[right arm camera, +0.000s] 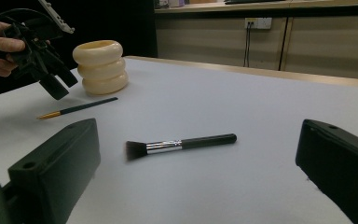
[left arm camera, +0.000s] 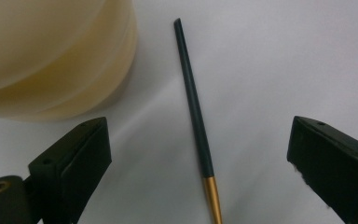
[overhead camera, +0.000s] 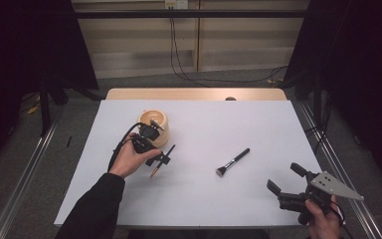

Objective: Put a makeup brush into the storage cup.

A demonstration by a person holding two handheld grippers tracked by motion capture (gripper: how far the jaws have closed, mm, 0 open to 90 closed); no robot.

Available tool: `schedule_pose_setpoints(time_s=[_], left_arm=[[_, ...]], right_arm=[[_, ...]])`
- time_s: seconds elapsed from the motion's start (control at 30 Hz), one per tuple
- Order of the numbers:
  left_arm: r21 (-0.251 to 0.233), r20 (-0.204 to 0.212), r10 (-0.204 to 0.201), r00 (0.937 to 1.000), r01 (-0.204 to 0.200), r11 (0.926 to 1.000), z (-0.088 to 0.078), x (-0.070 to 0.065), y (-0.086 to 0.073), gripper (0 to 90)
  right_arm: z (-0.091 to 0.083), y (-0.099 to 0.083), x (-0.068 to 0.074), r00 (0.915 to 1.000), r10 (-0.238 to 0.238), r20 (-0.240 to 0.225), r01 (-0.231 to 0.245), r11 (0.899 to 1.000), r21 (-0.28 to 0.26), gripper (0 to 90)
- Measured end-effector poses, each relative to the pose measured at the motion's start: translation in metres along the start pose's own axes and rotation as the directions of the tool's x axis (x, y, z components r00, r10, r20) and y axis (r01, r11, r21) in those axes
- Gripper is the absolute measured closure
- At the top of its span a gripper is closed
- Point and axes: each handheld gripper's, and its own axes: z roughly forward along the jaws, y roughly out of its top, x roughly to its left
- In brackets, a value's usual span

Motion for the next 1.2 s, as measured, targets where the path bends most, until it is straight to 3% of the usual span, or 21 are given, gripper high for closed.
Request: schedule_pose_setpoints(time_s=[0.03,0.1,0.17,0.3,0.4,0.6,0.7,1.07,1.2], left_arm=[[0.014,0.015,0.004,0.9999,-0.004,0.9999,0.001,0.001,0.001,5.4],[0.034,-0.001,0.002,1.0,-0.002,0.9994,0.004,0.001,0.002,5.2],[0.042,0.01,0.013,0.9999,-0.013,0.999,0.005,-0.001,0.001,5.3],[0.077,-0.002,0.0,1.0,0.0,0.997,0.007,-0.003,0.001,17.2],[0.101,0.0,-0.011,0.9999,0.011,0.9948,0.009,-0.004,0.002,30.9],[0.147,-0.03,0.002,0.9995,0.003,0.9891,0.015,-0.008,0.001,44.5],[0.165,-0.011,0.012,0.9999,-0.01,0.9862,0.015,-0.01,0.001,50.6],[0.187,-0.062,0.0,0.9981,0.011,0.9823,0.018,-0.012,0.002,74.6],[0.188,-0.066,-0.007,0.9978,0.02,0.9819,0.019,-0.011,0.002,77.9]], right_arm=[[0.0,0.0,0.0,1.0,-0.001,-0.003,0.001,1.0,0.002,0.0],[0.0,0.0,0.0,1.0,-0.004,-0.009,0.004,1.0,0.003,0.0],[0.0,0.0,0.001,1.0,0.0,-0.006,0.0,1.0,0.004,0.0],[0.0,0.0,0.0,1.0,-0.004,-0.004,0.004,1.0,0.002,0.0],[0.0,0.0,0.0,0.9999,-0.009,-0.006,0.009,1.0,0.001,0.0],[0.0,0.0,0.0,1.0,-0.008,-0.005,0.008,1.0,0.001,0.0],[0.0,0.0,0.001,1.0,-0.001,-0.005,0.001,1.0,0.001,0.0],[0.0,0.0,0.001,0.9999,-0.01,-0.004,0.01,1.0,0.005,0.0],[0.0,0.0,0.001,0.9999,-0.01,-0.003,0.01,1.0,-0.002,0.0]])
